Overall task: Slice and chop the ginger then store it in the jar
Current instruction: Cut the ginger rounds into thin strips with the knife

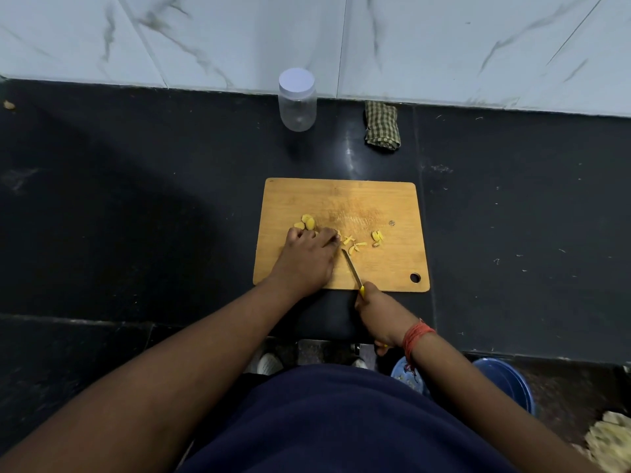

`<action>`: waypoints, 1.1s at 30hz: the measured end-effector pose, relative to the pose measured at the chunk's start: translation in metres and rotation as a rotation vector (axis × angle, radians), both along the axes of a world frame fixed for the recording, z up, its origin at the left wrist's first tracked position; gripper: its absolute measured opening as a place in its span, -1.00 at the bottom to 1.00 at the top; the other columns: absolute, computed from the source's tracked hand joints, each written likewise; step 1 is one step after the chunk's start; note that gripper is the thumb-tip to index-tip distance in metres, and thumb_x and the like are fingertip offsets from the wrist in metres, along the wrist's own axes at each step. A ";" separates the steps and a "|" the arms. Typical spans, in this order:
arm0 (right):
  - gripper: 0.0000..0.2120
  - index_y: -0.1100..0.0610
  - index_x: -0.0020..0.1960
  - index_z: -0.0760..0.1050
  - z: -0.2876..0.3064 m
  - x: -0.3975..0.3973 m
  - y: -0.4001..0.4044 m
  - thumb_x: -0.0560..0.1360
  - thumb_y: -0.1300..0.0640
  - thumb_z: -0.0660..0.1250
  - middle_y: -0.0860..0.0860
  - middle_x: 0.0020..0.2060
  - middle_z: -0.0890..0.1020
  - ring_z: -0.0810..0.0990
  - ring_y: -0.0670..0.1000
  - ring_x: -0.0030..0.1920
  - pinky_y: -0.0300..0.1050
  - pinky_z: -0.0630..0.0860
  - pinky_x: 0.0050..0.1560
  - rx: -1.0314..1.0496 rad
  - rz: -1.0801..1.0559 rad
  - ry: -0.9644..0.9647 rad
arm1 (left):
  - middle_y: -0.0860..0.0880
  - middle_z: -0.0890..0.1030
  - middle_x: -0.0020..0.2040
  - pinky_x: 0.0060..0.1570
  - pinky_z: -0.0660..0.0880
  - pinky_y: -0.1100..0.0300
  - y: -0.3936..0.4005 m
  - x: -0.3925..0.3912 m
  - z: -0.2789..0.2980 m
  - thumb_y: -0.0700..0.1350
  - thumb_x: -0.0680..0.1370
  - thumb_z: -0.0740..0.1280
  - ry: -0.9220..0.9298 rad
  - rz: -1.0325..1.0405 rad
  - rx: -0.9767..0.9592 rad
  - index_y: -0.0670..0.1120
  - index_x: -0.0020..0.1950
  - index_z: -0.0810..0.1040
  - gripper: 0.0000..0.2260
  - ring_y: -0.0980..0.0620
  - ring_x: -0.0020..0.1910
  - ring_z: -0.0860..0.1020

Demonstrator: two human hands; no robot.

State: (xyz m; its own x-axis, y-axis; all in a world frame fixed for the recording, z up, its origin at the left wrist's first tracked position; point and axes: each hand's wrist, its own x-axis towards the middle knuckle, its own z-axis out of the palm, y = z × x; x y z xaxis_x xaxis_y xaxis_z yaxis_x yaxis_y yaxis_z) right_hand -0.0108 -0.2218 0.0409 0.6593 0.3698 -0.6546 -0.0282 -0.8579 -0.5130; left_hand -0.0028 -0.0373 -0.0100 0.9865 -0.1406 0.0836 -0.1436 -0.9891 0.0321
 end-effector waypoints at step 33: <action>-0.88 0.15 0.18 0.26 0.023 0.026 0.033 0.65 0.17 0.07 0.17 -0.22 0.45 0.43 0.06 -0.56 -0.11 0.48 -0.61 0.093 -0.197 0.148 | 0.02 0.49 0.42 0.24 0.27 -0.08 0.001 -0.007 -0.001 -0.05 0.55 0.29 0.042 0.058 -0.153 -0.05 0.39 0.51 -0.60 -0.07 0.22 0.51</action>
State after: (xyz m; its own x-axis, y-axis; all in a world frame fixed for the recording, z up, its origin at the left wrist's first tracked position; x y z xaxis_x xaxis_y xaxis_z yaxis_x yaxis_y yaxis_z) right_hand 0.0151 -0.1891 0.0634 0.6244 0.3074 -0.7181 -0.2701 -0.7777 -0.5677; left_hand -0.0099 -0.0359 -0.0108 0.9957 -0.0719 0.0584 -0.0817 -0.9788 0.1878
